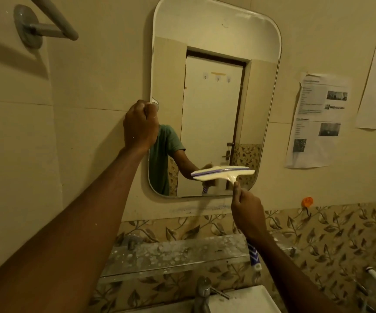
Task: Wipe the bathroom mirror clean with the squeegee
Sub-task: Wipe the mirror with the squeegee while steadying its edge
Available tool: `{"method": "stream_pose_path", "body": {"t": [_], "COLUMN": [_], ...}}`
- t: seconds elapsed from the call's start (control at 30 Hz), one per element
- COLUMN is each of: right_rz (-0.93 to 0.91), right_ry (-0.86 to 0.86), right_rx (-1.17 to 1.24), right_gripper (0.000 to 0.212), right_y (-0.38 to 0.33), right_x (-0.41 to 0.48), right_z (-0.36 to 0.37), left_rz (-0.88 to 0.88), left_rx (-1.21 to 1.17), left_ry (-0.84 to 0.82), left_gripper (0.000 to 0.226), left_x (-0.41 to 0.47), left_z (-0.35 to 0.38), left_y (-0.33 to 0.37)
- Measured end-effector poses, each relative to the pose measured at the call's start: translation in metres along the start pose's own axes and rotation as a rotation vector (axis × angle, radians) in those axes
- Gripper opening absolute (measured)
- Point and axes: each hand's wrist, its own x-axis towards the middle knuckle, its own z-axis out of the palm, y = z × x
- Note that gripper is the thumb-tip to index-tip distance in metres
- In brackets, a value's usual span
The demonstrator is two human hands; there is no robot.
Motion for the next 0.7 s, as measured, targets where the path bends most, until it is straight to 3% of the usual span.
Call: {"method": "stream_pose_path", "body": {"t": [0.2,0.43,0.7], "right_rz": [0.098,0.072,0.140], "right_ry": [-0.121,0.068,-0.073], "right_rx": [-0.057,0.032,-0.023], "right_gripper": [0.052,0.053,0.052], "right_y": [0.048,0.041,0.063], "right_x": [-0.044,0.003,-0.034], "right_z": [0.012,-0.009,0.000], "left_rz": [-0.005,-0.026,-0.006], "left_rx": [0.020,0.042,0.047], "left_ry": [-0.004,0.000,0.021], "left_gripper": [0.033,0.032,0.030], "left_x": [0.000,0.002,0.001], "left_z": [0.000,0.001,0.000], "left_y": [0.001,0.000,-0.001]}}
